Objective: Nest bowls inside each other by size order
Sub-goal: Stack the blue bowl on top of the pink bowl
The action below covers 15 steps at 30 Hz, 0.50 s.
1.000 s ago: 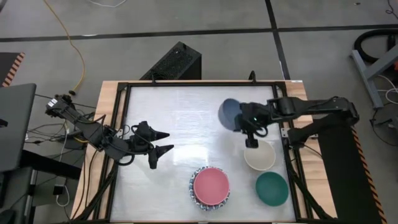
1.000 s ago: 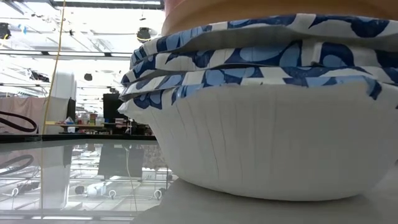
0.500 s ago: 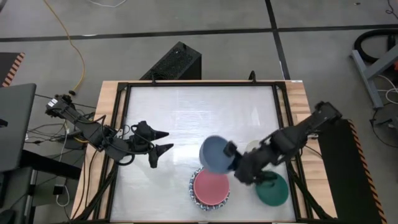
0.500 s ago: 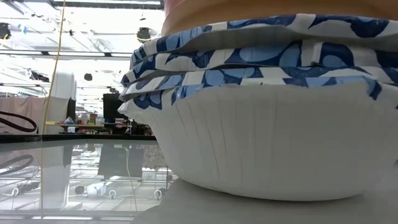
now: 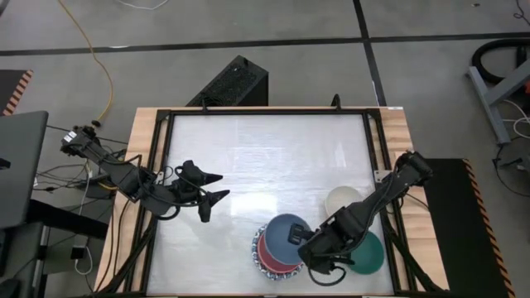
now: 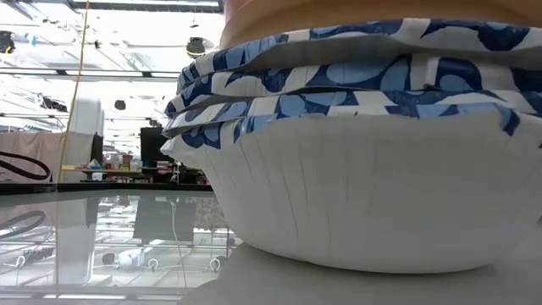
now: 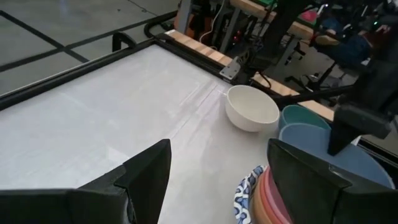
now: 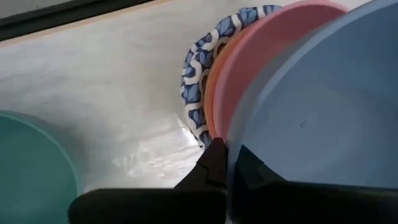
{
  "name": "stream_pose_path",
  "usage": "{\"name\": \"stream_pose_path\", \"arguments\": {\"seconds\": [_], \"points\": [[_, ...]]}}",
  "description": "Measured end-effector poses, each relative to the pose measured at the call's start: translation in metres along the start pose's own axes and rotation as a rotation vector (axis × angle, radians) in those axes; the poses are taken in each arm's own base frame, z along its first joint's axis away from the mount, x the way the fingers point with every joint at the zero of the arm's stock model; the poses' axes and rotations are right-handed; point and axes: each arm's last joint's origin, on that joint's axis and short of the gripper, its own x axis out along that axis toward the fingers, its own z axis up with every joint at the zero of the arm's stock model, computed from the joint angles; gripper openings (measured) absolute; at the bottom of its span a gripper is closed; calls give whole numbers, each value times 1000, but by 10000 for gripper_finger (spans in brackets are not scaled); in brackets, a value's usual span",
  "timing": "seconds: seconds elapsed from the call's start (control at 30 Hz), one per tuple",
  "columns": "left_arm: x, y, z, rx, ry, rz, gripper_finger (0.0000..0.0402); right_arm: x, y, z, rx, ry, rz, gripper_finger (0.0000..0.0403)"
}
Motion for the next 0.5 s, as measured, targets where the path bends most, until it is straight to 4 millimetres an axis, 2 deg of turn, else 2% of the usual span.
{"name": "stream_pose_path", "arguments": {"seconds": [0.37, 0.5], "points": [[0, 0, 0, 3, -1, 1, 255, 2, -6, -1, 20, -58, 28, 14], [0, 0, 0, 2, -2, 3, 255, 9, -6, 3, 18, -77, 51, 16]]}}
